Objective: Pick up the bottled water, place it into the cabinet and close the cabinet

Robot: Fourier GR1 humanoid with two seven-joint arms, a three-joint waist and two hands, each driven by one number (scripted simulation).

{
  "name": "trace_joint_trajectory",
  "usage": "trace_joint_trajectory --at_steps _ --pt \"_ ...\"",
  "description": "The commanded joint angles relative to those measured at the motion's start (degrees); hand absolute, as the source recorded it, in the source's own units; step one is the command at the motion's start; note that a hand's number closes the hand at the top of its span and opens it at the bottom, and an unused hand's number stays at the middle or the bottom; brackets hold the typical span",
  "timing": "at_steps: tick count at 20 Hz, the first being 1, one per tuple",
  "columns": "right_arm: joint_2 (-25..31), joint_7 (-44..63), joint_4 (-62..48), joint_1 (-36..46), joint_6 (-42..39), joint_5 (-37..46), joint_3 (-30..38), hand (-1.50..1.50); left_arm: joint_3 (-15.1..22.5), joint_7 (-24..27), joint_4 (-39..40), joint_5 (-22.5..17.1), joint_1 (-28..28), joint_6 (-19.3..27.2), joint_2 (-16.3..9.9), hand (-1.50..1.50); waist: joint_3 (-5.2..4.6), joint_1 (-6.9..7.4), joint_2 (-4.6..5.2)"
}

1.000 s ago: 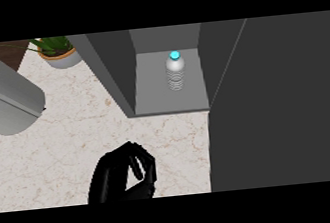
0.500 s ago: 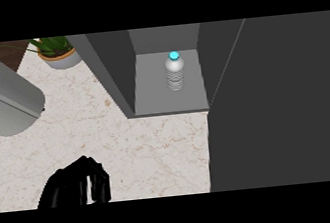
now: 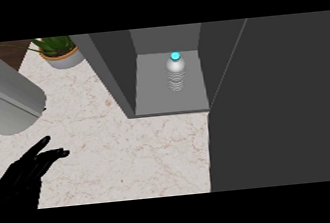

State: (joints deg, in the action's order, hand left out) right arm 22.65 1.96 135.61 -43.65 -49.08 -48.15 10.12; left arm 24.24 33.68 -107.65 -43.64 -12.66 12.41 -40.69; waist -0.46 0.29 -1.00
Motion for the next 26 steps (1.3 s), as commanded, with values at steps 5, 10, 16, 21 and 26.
trace_joint_trajectory --at_steps 5,10,16,21,26 --pt "1.51 5.80 18.00 2.23 2.59 7.58 -4.16 1.50 -6.44 1.42 -2.42 -3.93 -6.51 -3.98 -5.39 -1.50 -0.39 1.17 -0.53" --pt "2.48 8.17 17.58 6.79 3.31 8.49 -9.02 1.50 -8.98 0.98 -2.20 -6.86 -8.67 -6.57 -7.08 -1.50 -0.68 0.65 -0.79" --pt "4.66 12.06 15.29 14.50 4.45 10.49 -13.51 1.50 -11.65 1.47 -2.30 -9.21 -12.03 -9.53 -8.94 -1.50 -0.84 1.91 -1.18" --pt "3.74 15.06 13.34 19.47 8.90 10.05 -19.17 1.50 -13.59 1.80 -1.78 -9.74 -13.91 -11.54 -10.76 -1.50 -1.01 1.64 -1.28" --pt "2.00 18.88 10.42 25.76 14.74 11.22 -25.24 1.50 -15.82 2.93 -2.06 -10.39 -15.96 -14.07 -12.18 -1.50 -0.92 3.03 -1.11"
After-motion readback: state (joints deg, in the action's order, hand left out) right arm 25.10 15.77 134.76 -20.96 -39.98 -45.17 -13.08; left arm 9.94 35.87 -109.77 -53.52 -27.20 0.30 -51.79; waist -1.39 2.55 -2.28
